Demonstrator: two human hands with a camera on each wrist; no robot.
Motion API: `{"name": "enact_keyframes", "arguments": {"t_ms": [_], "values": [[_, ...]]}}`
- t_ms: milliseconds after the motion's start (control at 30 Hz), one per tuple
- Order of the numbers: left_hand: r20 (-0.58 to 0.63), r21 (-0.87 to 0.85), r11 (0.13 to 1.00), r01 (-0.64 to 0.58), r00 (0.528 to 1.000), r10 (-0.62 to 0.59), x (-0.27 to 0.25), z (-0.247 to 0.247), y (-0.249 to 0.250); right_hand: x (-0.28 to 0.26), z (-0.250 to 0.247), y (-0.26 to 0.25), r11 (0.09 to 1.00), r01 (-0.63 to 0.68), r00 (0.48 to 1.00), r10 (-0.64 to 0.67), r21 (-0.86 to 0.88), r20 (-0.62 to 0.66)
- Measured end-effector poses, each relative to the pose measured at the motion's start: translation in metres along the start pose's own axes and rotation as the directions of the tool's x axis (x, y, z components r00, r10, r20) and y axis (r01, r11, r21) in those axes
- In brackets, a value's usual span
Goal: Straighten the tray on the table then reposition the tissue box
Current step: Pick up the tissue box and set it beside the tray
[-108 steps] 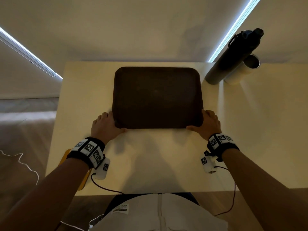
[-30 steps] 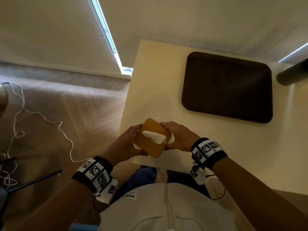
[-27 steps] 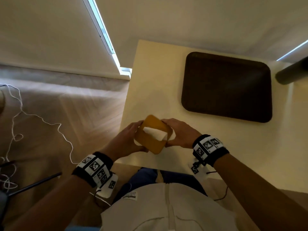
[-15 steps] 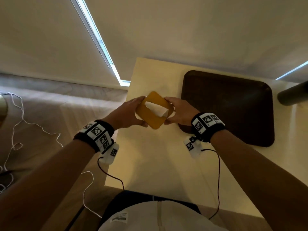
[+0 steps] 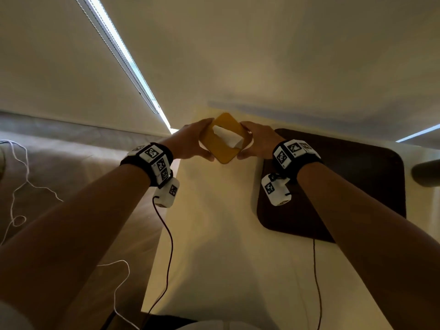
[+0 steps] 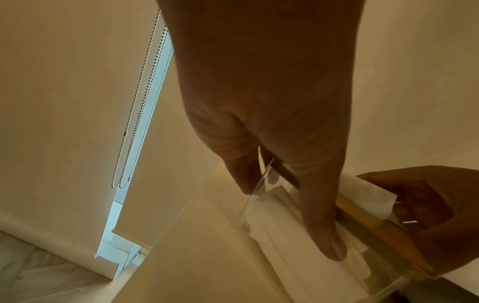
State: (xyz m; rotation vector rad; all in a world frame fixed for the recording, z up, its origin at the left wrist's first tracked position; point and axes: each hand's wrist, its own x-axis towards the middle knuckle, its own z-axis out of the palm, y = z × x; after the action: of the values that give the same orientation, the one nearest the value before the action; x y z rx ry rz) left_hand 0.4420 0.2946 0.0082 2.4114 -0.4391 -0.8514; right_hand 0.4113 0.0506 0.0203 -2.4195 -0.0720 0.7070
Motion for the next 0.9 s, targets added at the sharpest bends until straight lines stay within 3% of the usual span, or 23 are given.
{"name": "enact_keyframes", "arguments": {"t_ms": [267, 400, 533, 700, 800, 900], "values": [[0.037, -0.082, 0.996, -0.026, 0.999, 0.029, 0.013, -0.005, -0.011, 0.011, -0.002, 0.012, 0.995, -0.018, 1.000, 0.020, 0.093, -0.016], [0.080, -0.215, 0.976, -0.021, 0.996, 0.039, 0.001, -0.005, -0.015, -0.010, 0.028, 0.024, 0.970, -0.052, 0.989, 0.083, 0.239, -0.119], [0.083, -0.226, 0.973, -0.045, 0.994, 0.065, -0.002, -0.003, -0.026, -0.033, 0.081, 0.012, 0.881, -0.097, 0.955, 0.213, 0.464, -0.205], [0.005, -0.227, 0.973, -0.053, 0.998, 0.055, 0.006, -0.002, -0.026, -0.026, 0.108, -0.011, 0.777, -0.007, 0.899, 0.281, 0.629, -0.337], [-0.028, -0.253, 0.965, -0.064, 0.998, 0.059, 0.006, -0.001, -0.020, -0.020, 0.106, -0.014, 0.771, -0.003, 0.877, 0.308, 0.637, -0.369], [-0.068, -0.274, 0.960, -0.065, 0.997, 0.048, 0.003, 0.004, -0.022, -0.018, 0.095, -0.008, 0.819, -0.021, 0.899, 0.267, 0.573, -0.349]]}}
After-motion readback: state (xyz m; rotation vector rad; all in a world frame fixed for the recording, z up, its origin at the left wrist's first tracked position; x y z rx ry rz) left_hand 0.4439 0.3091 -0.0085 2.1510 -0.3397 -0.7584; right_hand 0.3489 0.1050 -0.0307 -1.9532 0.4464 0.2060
